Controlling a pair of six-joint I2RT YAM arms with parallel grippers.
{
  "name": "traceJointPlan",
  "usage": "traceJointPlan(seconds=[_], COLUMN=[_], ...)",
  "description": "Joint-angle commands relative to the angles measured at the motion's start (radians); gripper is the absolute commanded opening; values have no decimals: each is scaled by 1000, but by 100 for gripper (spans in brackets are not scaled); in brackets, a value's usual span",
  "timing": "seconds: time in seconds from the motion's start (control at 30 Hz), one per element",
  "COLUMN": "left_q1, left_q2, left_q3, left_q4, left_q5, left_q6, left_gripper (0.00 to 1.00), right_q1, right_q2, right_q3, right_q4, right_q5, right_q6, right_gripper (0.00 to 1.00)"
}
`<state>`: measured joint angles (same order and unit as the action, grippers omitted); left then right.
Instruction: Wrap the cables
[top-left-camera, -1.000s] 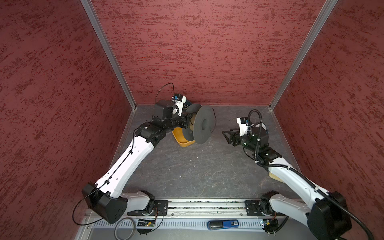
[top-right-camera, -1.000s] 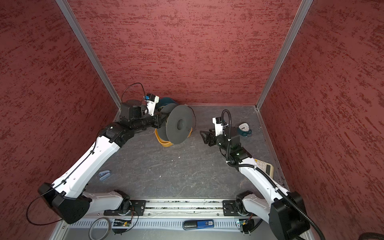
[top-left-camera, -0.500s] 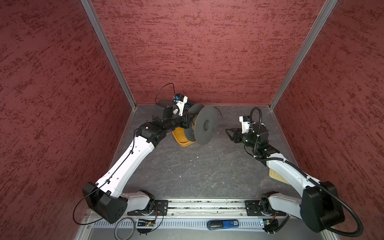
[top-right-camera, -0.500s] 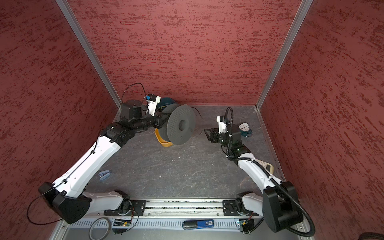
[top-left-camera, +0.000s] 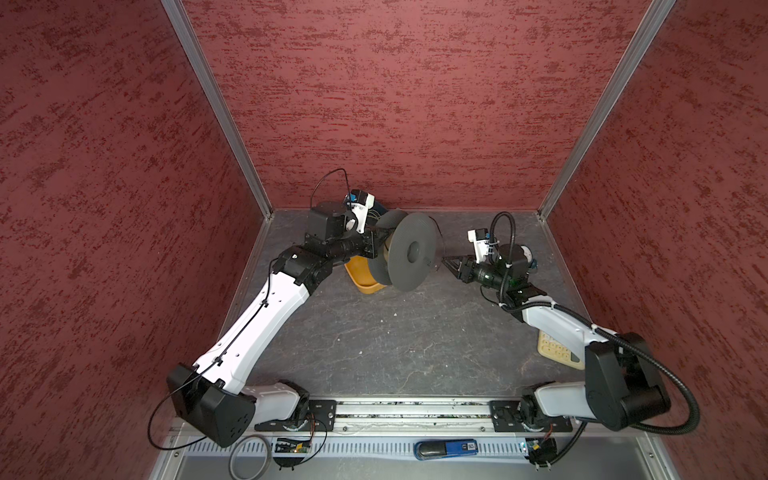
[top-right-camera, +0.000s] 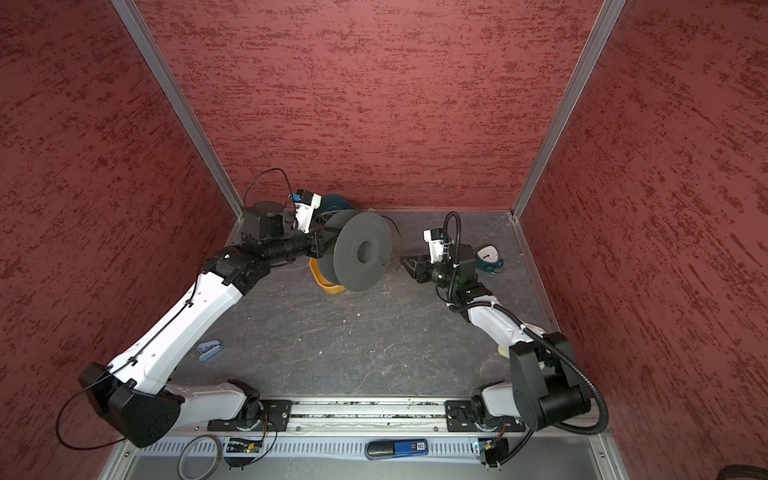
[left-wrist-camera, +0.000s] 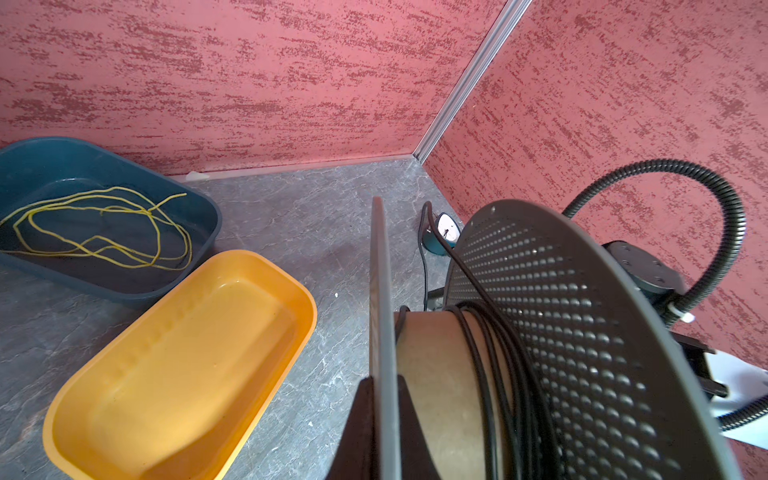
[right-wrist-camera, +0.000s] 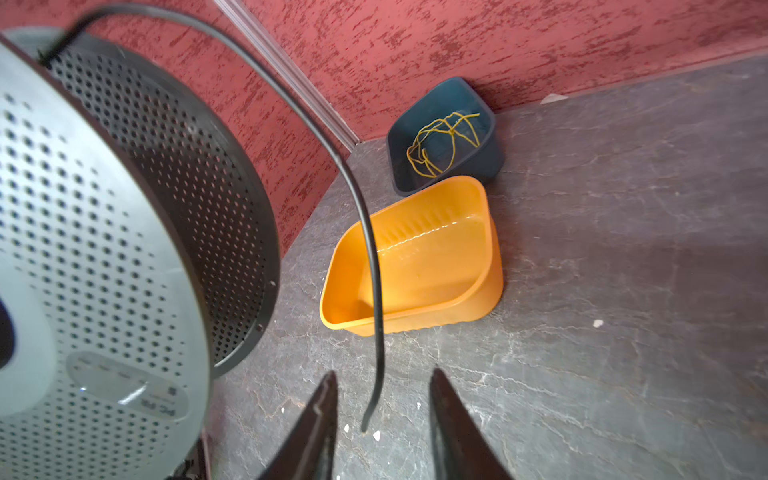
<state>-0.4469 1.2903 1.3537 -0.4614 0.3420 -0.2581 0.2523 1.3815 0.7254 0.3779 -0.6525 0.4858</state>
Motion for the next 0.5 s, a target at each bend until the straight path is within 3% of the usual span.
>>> traceJointPlan(seconds=[0.0,0.2,0.33,0.43,0.47], left_q1=[8,11,14,24,32], left_q2=[-14,-11,-8,-8,-7], left_q3=[8,3,2,-3,-8], left_q4=[104,115,116,129,141], left_q5=[43,57,60,67,79], left_q6=[-26,-38,-39,-51,-65], left_gripper=[0,0,0,0,0], right_q1=[-4,-5,-4,-5,-4], right_q2=[23,66,92,86,84], right_q3=[31,35,35,24,16], right_q4=[93,167,192,193,200], right_q5=[-51,-83,-85,-75,-74], right_q6=[37,82,96,96,101], right_gripper=[28,26,15,0,0])
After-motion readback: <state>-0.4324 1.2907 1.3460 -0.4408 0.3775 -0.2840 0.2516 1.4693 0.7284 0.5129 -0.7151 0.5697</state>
